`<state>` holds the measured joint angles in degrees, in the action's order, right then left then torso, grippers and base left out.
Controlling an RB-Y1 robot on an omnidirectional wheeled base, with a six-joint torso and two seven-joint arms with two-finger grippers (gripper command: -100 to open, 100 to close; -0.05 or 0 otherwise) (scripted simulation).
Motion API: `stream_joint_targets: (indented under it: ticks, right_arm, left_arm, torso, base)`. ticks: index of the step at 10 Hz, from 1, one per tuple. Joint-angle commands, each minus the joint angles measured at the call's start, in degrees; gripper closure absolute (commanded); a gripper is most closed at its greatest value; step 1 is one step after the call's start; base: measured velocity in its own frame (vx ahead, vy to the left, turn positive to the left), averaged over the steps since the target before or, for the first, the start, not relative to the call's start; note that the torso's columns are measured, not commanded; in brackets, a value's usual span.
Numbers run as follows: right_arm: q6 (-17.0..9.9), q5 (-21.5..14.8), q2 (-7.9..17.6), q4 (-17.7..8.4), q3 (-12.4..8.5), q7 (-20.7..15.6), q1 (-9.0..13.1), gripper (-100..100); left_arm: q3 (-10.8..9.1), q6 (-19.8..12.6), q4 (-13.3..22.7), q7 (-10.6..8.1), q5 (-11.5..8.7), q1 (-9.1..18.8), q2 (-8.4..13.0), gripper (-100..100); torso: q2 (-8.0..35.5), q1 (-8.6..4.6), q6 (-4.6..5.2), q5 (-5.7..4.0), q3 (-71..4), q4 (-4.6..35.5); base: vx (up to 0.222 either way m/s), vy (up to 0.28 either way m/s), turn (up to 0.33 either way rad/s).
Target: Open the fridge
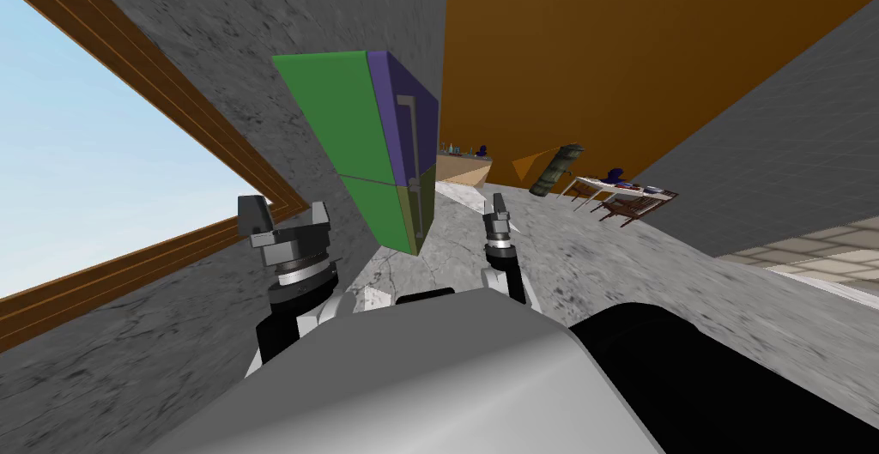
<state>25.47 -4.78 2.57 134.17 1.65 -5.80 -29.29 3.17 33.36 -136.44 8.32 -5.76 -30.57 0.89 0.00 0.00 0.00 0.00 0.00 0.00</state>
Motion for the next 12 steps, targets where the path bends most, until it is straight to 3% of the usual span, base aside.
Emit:
stream_joint_targets:
  ticks: [1, 9, 10, 12]
  right_arm:
    - [0.0, 0.0, 0.0, 0.0, 0.0, 0.0, 0.0, 0]
    - [0.0, 0.0, 0.0, 0.0, 0.0, 0.0, 0.0, 0]
    - [0.0, 0.0, 0.0, 0.0, 0.0, 0.0, 0.0, 0]
    - [0.0, 0.0, 0.0, 0.0, 0.0, 0.0, 0.0, 0]
  left_arm:
    - [0.00, 0.0, 0.0, 0.00, 0.0, 0.0, 0.0, 0]
    - [0.00, 0.0, 0.0, 0.00, 0.0, 0.0, 0.0, 0]
    - [0.04, -0.8, -0.2, -0.06, 0.0, 0.2, 1.8, -100]
    - [0.14, -2.5, -0.4, -0.22, 0.1, 0.7, 4.0, -100]
  torso:
    - [2.3, 0.00, 0.00, 0.00, -4.7, 2.3]
    - [35.4, 0.00, 0.00, 0.00, -70.7, 35.4]
    - [39.6, 0.00, 0.00, 0.00, -79.2, 39.6]
    - [42.0, -0.01, 0.00, 0.00, -84.3, 42.0]
  base:
    - [0.000, 0.000, 0.000]
    - [0.000, 0.000, 0.000]
    - [0.017, -0.002, -0.015]
    - [0.035, -0.009, -0.027]
